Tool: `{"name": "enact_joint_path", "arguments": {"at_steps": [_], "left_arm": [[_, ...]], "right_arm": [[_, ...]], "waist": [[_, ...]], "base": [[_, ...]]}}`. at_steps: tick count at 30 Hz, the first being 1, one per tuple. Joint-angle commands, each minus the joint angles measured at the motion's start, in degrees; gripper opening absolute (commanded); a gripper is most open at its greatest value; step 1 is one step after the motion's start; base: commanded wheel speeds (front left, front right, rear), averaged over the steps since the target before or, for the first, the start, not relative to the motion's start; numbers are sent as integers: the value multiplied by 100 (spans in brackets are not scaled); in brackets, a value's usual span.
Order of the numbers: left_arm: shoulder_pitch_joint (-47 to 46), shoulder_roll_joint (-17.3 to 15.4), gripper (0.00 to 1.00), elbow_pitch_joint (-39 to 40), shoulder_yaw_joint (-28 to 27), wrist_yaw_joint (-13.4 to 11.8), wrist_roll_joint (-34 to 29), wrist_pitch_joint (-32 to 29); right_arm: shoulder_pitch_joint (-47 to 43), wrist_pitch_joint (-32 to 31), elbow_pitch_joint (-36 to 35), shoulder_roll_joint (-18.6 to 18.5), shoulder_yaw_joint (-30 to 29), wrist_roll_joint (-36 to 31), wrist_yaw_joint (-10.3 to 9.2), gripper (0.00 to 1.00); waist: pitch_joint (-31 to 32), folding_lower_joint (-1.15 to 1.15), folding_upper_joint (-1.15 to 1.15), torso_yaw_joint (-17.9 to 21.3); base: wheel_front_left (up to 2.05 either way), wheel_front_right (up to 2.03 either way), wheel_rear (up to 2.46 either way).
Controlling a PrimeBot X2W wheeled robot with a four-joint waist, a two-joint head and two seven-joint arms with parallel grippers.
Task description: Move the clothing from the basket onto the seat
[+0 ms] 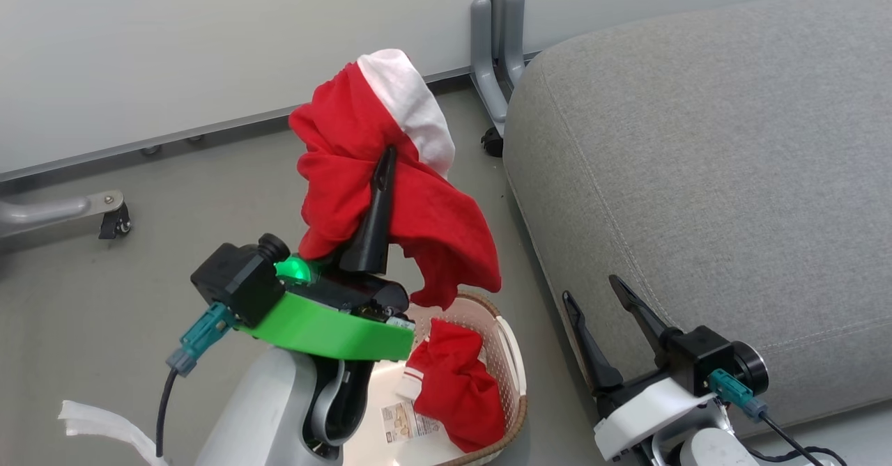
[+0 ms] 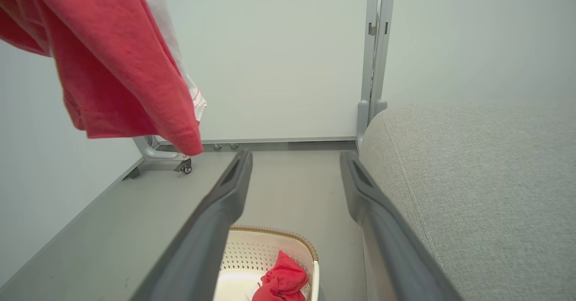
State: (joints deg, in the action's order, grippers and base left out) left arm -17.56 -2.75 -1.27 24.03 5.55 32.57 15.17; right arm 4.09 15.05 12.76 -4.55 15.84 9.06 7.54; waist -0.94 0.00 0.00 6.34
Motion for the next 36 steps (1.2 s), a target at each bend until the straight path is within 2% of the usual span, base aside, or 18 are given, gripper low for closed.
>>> {"name": "enact_joint_path", "arguments": {"at_steps": [1, 16, 20, 24, 27, 36], "left_arm": [[86, -25, 0, 24, -41, 31, -1, -3], [22, -25, 0, 8, -178, 45, 4, -3], [12, -25, 0, -19, -211, 46, -14, -3], [-16, -25, 0, -48, -218, 50, -17, -3], [-41, -25, 0, -58, -197, 45, -2, -3], [-119, -25, 0, -77, 113, 53, 87, -3]], "right_arm": [[-62, 20, -1, -15, 4, 27, -10, 100], [16, 20, -158, -38, 55, -69, -10, 100], [53, 19, -519, -78, 438, 48, -10, 100], [134, 19, -1090, -267, 1057, 233, -10, 100], [243, 20, -1379, -389, 1371, 129, -10, 100], [589, 19, -1203, -176, 1411, -369, -10, 100]], "waist": [[8, 0, 0, 1], [-43, 0, 0, 2], [-59, 0, 0, 12], [-69, 0, 0, 12], [-75, 0, 0, 7], [-72, 0, 0, -93]], "base": [[0, 0, 0], [0, 0, 0], [0, 0, 0], [0, 0, 0], [0, 0, 0], [0, 0, 0]]}}
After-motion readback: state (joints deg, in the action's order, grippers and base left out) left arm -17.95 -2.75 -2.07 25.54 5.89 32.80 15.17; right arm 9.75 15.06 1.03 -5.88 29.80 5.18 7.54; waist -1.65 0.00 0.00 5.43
